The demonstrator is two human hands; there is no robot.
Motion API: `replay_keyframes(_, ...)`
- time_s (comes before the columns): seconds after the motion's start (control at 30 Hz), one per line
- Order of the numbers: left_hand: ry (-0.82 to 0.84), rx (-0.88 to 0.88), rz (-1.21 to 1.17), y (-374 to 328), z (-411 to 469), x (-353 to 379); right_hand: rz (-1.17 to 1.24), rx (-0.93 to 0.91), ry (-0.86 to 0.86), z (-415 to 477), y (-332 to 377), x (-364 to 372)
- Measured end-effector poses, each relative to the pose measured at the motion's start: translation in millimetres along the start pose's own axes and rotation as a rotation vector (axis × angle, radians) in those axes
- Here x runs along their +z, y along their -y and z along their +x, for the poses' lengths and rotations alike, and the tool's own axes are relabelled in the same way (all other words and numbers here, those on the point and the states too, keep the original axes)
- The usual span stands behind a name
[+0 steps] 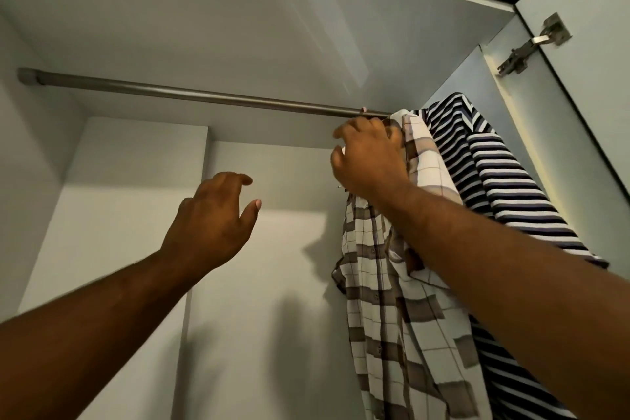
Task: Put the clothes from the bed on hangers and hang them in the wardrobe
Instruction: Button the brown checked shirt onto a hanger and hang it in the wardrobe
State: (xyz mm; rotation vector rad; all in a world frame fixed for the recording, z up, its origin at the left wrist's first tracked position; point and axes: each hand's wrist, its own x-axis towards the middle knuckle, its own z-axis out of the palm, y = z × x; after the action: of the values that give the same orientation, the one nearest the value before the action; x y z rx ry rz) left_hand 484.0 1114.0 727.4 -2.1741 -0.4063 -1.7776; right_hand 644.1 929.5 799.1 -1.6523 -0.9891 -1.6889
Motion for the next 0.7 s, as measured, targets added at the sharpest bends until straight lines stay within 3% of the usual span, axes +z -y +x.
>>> replay_keyframes(0.4,-0.077,0.078,0.457,27.2,-22.2,-55.9,0.581,-0.003,-0.207,-62.1,73.4,58.4)
replay_keyframes(0.5,-0.041,0.102,0.548,24.3,-37.3,-67.7,0.729,-0.026,-0.221,-80.3,85.2,65.2)
replay_keyframes(0.7,0.093,-0.026,0.780,10.1,-97.6,-111.7,1.080,-0.106,-0.164,-123.9,147.3,69.8)
